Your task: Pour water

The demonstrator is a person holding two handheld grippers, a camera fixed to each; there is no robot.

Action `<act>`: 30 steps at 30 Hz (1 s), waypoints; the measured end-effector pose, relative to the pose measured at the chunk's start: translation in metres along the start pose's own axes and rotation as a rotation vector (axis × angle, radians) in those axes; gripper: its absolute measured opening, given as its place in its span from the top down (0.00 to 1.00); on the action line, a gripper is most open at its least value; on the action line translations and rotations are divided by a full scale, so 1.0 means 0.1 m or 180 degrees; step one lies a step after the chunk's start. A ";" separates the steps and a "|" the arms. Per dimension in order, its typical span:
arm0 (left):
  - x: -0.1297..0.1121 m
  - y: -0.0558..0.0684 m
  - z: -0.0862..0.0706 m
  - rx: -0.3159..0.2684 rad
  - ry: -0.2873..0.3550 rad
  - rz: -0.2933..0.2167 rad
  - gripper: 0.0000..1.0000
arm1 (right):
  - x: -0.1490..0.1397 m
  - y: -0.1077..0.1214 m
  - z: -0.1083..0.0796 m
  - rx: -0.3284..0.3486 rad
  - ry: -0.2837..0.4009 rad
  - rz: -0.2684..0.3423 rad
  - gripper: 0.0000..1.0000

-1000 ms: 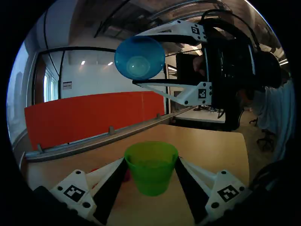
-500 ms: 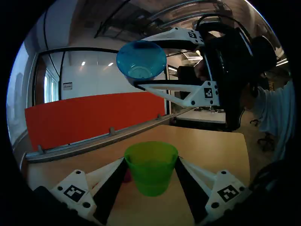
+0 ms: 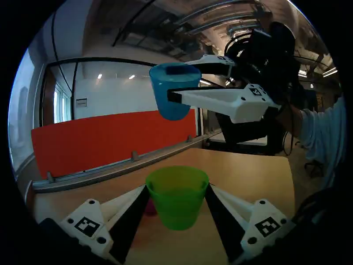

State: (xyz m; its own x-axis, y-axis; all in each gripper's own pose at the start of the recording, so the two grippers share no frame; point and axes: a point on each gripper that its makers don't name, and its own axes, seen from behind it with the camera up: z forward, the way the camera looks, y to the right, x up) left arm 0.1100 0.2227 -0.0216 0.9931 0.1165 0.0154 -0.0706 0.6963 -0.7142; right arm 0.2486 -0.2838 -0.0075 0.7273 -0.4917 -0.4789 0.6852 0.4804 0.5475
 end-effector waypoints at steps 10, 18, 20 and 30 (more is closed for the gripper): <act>0.01 -0.02 0.01 0.0021 0.0007 0.0009 0.14 | 0.00 -0.07 -0.04 0.0139 -0.0020 0.1202 0.09; 0.04 -0.07 0.00 0.0067 0.0024 0.0007 0.14 | 0.08 -0.12 -0.06 0.0242 0.0024 0.1804 0.09; 0.04 -0.08 -0.01 0.0074 0.0026 -0.0004 0.14 | 0.07 -0.12 -0.07 0.0241 0.0034 0.1925 0.09; 0.01 -0.19 -0.10 0.0162 -0.0005 0.0010 0.14 | -0.06 -0.10 -0.16 0.0221 0.0023 0.2146 0.09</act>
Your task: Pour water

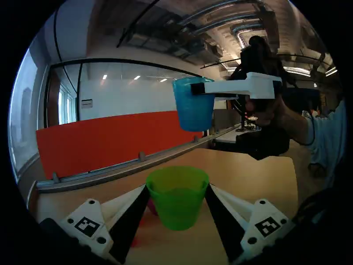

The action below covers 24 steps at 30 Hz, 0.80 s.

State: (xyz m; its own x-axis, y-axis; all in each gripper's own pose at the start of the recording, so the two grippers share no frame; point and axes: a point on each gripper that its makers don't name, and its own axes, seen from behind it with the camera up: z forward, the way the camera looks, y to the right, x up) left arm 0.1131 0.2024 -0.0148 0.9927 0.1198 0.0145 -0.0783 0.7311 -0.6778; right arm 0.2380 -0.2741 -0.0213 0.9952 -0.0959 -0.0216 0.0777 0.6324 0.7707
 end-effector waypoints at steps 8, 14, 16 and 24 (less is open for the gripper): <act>-0.01 -0.16 -0.10 0.0096 -0.0034 -0.0002 0.14 | -0.12 0.14 -0.15 -0.0083 -0.0056 0.0028 0.09; -0.01 -0.30 -0.21 0.0189 -0.0059 0.0018 0.14 | -0.23 0.28 -0.28 -0.0163 -0.0085 0.0067 0.09; 0.00 -0.34 -0.25 0.0218 -0.0068 0.0021 0.14 | -0.26 0.33 -0.32 -0.0189 -0.0097 0.0064 0.09; -0.04 -0.45 -0.36 0.0289 -0.0117 0.0012 0.14 | -0.41 0.45 -0.42 -0.0277 -0.0138 0.0026 0.09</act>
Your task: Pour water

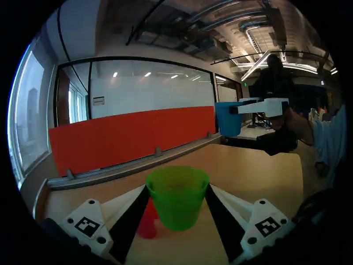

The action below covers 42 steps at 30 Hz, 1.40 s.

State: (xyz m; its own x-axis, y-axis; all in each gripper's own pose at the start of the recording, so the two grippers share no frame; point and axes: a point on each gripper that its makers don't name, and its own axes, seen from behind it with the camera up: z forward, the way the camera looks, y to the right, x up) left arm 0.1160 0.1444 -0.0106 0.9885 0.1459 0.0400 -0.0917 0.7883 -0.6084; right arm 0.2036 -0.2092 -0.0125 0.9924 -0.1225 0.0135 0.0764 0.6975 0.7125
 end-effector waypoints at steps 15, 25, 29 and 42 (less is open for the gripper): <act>-0.17 -0.04 -0.01 0.0003 -0.0155 0.0003 0.14 | -0.41 0.01 -0.02 0.0064 -0.0175 0.0065 0.08; -0.37 0.01 0.00 -0.0081 -0.0329 -0.0010 0.14 | -0.78 -0.05 -0.01 0.0182 -0.0412 0.0045 0.08; -0.49 0.04 0.01 -0.0134 -0.0428 -0.0011 0.14 | -0.93 -0.07 0.00 0.0230 -0.0514 0.0063 0.08; -0.87 0.11 0.04 -0.0241 -0.0797 0.0046 0.14 | -1.37 -0.13 0.01 0.0354 -0.0828 0.0055 0.08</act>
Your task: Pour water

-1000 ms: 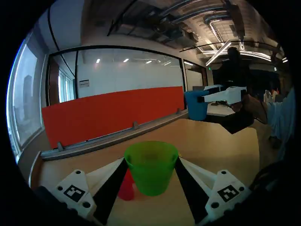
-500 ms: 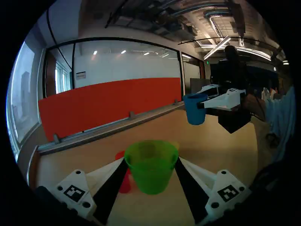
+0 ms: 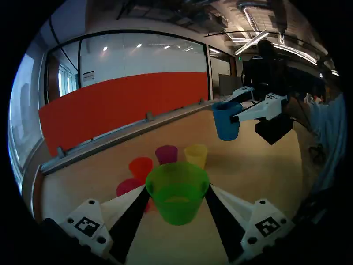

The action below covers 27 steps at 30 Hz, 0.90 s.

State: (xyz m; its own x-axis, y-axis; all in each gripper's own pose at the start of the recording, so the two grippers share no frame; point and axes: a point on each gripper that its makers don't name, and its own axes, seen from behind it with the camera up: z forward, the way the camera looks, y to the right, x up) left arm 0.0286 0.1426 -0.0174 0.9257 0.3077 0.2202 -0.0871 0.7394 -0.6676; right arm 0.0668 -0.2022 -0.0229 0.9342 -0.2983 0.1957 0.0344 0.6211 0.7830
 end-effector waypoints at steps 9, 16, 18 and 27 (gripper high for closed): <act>-0.22 0.01 0.05 -0.0044 -0.0209 0.0029 0.14 | -0.32 -0.05 0.12 0.0091 -0.0256 -0.0025 0.08; -0.36 0.00 0.10 -0.0058 -0.0330 0.0021 0.14 | -0.54 -0.10 0.19 0.0157 -0.0432 -0.0039 0.08; -0.40 0.00 0.11 -0.0060 -0.0364 0.0022 0.14 | -0.60 -0.12 0.20 0.0177 -0.0484 -0.0042 0.08; -0.55 0.02 0.17 -0.0108 -0.0482 0.0018 0.14 | -0.82 -0.17 0.26 0.0232 -0.0649 -0.0076 0.08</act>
State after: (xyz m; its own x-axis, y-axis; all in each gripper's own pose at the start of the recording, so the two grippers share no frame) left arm -0.0291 0.1377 -0.0188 0.8589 0.4004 0.3194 -0.0772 0.7176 -0.6921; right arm -0.0200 -0.2073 -0.0370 0.8420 -0.4574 0.2860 0.0230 0.5601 0.8281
